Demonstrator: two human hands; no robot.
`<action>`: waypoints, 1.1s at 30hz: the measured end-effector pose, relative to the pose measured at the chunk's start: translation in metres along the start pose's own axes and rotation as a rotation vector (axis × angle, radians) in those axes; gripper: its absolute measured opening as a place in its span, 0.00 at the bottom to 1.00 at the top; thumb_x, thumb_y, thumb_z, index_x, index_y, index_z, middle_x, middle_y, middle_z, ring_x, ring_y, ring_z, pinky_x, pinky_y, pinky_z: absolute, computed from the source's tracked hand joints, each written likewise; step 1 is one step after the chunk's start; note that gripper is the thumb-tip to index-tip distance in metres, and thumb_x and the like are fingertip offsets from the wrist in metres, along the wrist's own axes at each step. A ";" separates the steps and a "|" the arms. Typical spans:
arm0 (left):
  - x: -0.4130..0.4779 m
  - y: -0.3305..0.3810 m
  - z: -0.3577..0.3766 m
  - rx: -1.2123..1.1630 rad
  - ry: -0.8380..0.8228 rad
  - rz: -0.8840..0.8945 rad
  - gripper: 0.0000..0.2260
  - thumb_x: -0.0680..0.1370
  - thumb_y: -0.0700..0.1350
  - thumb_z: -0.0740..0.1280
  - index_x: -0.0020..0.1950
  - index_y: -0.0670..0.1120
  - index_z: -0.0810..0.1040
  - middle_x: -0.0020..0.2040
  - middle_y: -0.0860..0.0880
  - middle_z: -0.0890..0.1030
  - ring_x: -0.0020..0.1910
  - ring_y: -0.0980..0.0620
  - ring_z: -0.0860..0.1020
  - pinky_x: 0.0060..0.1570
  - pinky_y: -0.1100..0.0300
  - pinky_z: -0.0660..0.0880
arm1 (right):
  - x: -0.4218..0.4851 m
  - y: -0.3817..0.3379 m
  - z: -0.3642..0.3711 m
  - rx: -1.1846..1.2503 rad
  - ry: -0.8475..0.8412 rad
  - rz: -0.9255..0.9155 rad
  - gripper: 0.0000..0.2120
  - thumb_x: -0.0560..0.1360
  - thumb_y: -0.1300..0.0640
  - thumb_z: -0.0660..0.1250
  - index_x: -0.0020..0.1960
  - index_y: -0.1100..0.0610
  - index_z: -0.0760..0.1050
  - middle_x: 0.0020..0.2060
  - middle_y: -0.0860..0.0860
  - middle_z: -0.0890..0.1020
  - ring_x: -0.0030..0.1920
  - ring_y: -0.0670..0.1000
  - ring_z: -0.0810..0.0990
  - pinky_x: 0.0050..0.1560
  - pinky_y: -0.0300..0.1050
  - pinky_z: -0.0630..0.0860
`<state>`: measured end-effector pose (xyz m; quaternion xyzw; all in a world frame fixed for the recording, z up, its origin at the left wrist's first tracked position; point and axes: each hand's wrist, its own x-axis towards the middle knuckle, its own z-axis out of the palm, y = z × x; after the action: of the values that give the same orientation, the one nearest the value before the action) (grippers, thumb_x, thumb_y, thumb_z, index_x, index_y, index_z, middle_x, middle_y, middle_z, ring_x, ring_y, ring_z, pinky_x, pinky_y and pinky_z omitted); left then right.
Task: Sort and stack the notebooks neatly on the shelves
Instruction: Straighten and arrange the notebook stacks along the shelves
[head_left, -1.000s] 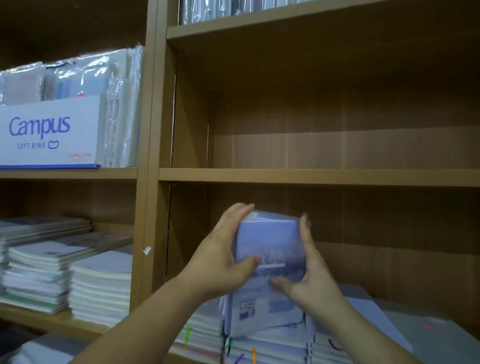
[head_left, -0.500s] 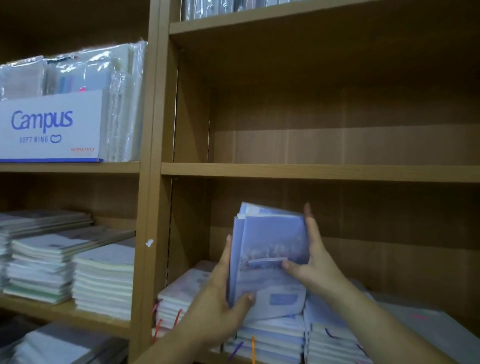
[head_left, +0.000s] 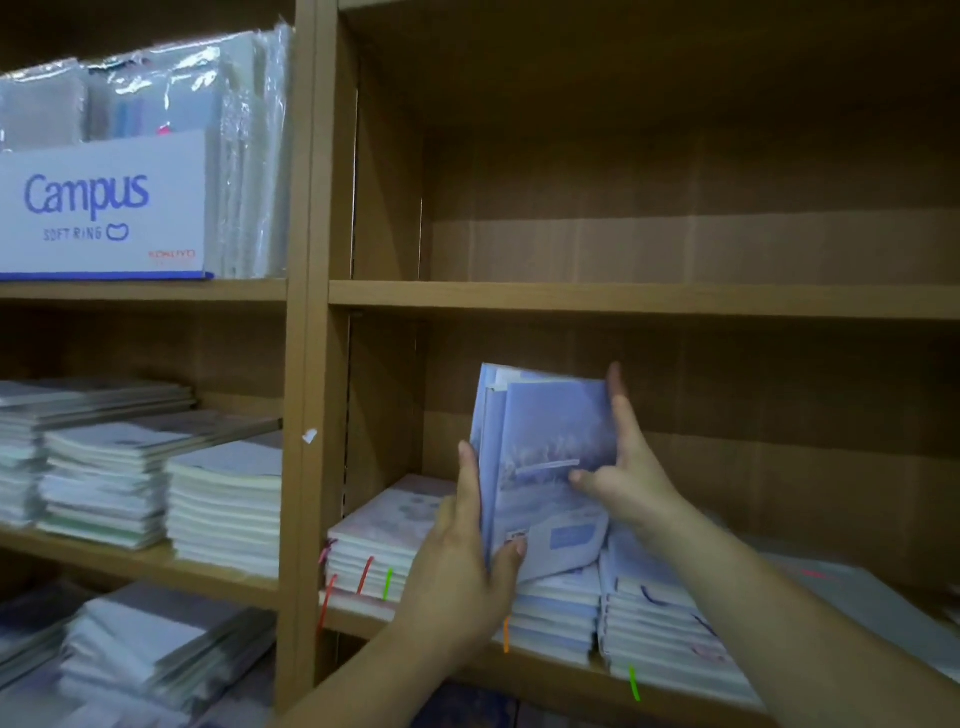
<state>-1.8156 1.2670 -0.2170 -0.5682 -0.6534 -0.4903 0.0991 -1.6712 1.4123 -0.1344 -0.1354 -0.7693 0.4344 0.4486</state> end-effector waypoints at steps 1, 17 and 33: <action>0.001 0.000 -0.002 0.007 0.017 0.038 0.48 0.80 0.57 0.66 0.75 0.67 0.25 0.81 0.56 0.52 0.70 0.54 0.70 0.63 0.54 0.76 | 0.000 0.002 0.001 0.002 -0.001 -0.009 0.57 0.73 0.74 0.70 0.78 0.28 0.44 0.67 0.43 0.71 0.60 0.45 0.79 0.49 0.38 0.81; 0.011 0.000 -0.003 0.115 0.050 0.034 0.39 0.83 0.59 0.55 0.69 0.70 0.19 0.81 0.65 0.37 0.71 0.60 0.69 0.59 0.70 0.70 | -0.014 0.028 0.015 0.003 0.010 -0.045 0.47 0.77 0.61 0.73 0.72 0.23 0.48 0.70 0.27 0.62 0.70 0.33 0.67 0.65 0.31 0.70; 0.019 0.027 -0.021 -0.304 0.085 -0.012 0.38 0.82 0.45 0.66 0.74 0.80 0.47 0.66 0.60 0.69 0.58 0.57 0.77 0.60 0.54 0.79 | -0.008 0.007 0.007 0.319 -0.044 0.199 0.48 0.75 0.69 0.71 0.74 0.26 0.55 0.63 0.51 0.82 0.59 0.56 0.84 0.60 0.64 0.79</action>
<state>-1.8083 1.2601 -0.1795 -0.5514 -0.5703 -0.6077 0.0365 -1.6740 1.4079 -0.1464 -0.1283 -0.6831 0.5958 0.4024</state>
